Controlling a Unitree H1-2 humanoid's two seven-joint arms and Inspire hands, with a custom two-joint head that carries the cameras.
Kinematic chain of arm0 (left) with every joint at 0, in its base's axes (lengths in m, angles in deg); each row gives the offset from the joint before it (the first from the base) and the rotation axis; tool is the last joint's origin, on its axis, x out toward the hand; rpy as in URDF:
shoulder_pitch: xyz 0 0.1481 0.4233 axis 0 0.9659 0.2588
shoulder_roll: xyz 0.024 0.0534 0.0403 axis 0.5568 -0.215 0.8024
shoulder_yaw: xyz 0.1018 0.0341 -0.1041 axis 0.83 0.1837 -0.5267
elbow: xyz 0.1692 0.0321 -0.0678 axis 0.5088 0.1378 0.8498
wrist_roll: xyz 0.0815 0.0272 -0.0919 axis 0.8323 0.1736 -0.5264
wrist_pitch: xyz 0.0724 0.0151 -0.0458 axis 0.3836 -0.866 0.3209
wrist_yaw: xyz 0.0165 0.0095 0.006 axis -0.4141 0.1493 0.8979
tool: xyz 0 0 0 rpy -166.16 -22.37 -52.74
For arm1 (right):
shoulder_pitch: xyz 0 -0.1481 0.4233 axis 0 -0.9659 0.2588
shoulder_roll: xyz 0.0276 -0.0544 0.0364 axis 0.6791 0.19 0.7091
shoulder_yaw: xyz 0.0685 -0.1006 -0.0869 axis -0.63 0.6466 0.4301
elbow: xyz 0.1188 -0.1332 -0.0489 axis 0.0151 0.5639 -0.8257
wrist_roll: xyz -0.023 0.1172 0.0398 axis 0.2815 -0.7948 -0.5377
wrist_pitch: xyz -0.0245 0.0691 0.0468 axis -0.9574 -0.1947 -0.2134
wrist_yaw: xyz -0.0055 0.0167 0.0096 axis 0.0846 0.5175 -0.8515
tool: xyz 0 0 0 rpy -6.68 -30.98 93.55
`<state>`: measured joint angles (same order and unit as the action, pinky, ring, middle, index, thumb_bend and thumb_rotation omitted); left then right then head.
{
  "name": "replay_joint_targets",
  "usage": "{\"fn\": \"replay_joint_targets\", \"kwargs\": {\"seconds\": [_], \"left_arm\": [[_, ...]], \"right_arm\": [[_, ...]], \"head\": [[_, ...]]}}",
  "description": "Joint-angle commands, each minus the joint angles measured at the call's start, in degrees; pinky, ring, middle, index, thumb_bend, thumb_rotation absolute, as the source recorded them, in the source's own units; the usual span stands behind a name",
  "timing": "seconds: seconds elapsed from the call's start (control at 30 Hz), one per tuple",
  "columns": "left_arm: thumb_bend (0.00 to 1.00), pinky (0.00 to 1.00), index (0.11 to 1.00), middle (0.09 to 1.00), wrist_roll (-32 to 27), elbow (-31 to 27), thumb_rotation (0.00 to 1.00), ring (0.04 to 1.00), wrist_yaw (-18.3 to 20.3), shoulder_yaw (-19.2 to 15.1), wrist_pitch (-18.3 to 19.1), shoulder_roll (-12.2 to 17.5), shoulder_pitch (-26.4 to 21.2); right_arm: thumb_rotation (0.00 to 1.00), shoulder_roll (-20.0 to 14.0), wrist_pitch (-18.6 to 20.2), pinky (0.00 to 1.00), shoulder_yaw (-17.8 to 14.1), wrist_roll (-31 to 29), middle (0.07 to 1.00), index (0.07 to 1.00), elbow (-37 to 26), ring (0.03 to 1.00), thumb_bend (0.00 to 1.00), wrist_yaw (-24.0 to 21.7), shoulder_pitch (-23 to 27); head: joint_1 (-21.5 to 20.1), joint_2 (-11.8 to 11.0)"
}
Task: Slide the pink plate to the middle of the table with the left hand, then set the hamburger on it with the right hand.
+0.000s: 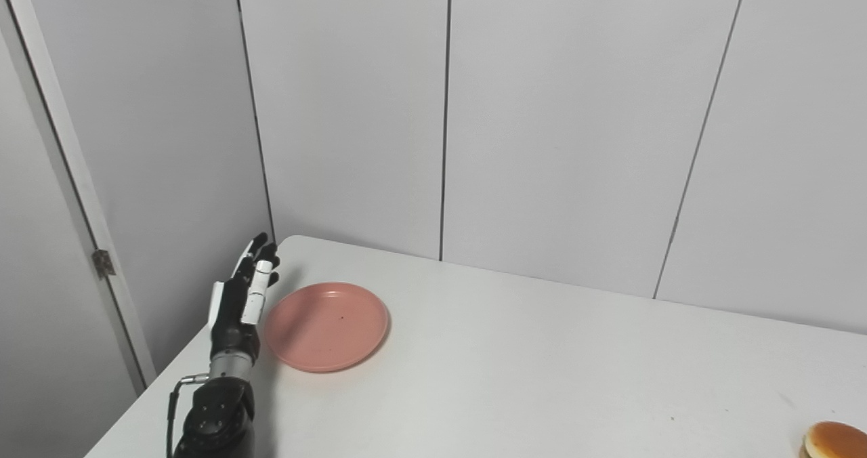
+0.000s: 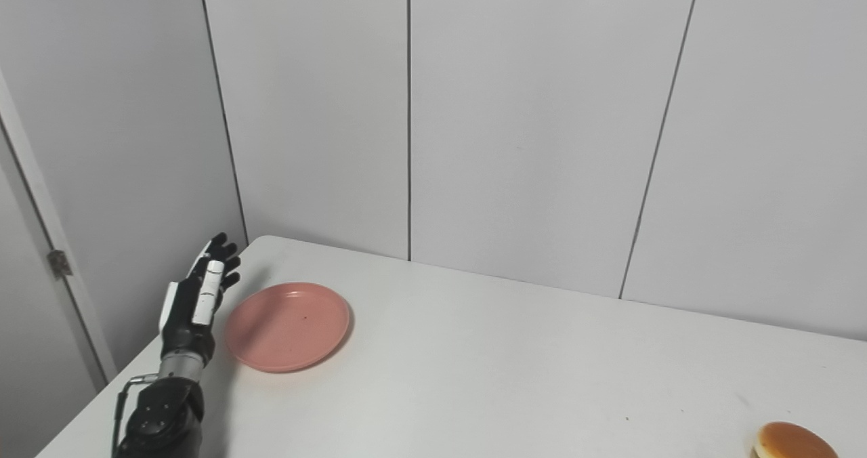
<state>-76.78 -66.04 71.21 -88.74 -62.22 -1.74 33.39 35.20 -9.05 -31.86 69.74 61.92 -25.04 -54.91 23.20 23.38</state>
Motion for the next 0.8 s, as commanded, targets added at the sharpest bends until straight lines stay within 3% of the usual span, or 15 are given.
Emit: {"fn": "replay_joint_targets", "kwargs": {"seconds": [0.0,0.17,0.37,0.47,0.63,0.77], "left_arm": [[0.73,0.90,0.897,0.916,1.18,0.59,0.91,0.902,-0.96,0.22,-3.64,2.22,-4.02],[0.77,0.89,0.896,0.915,2.74,5.51,0.92,0.893,-2.87,-0.12,-6.19,3.62,-5.46],[0.81,0.89,0.896,0.904,0.71,9.26,0.90,0.874,-3.41,-1.91,-5.99,5.40,-6.50],[0.77,0.94,0.893,0.928,-0.71,11.24,0.89,0.906,-2.49,-2.15,-6.57,6.16,-6.58],[0.68,0.92,0.882,0.923,-1.44,17.11,0.90,0.911,-1.80,-1.51,-9.08,7.68,-7.10],[0.63,0.91,0.875,0.919,-1.31,22.27,0.90,0.901,-2.41,-0.97,-12.87,8.16,-8.02]], "right_arm": [[1.00,-0.37,4.61,1.00,-0.56,0.13,0.902,0.938,2.65,0.930,0.82,0.93,-2.40],[0.99,-0.22,4.81,0.99,-0.36,-0.12,0.882,0.919,2.90,0.916,0.82,0.93,-2.39],[0.99,-0.16,3.01,0.95,0.29,-0.41,0.882,0.915,2.67,0.907,0.81,-0.23,-2.96],[0.98,-0.47,1.18,0.96,0.40,-1.10,0.902,0.938,3.39,0.925,0.82,-1.76,-3.09],[0.94,0.17,4.31,0.91,0.59,0.55,0.868,0.904,-0.60,0.888,0.86,0.45,-4.25],[0.93,-0.11,4.59,0.90,0.85,0.53,0.865,0.907,-1.62,0.885,0.87,0.68,-4.83]], "head": [[-0.20,-0.13],[-1.80,-0.60],[-5.17,0.34],[-5.77,0.57],[-6.44,1.00],[-6.40,1.35]]}}
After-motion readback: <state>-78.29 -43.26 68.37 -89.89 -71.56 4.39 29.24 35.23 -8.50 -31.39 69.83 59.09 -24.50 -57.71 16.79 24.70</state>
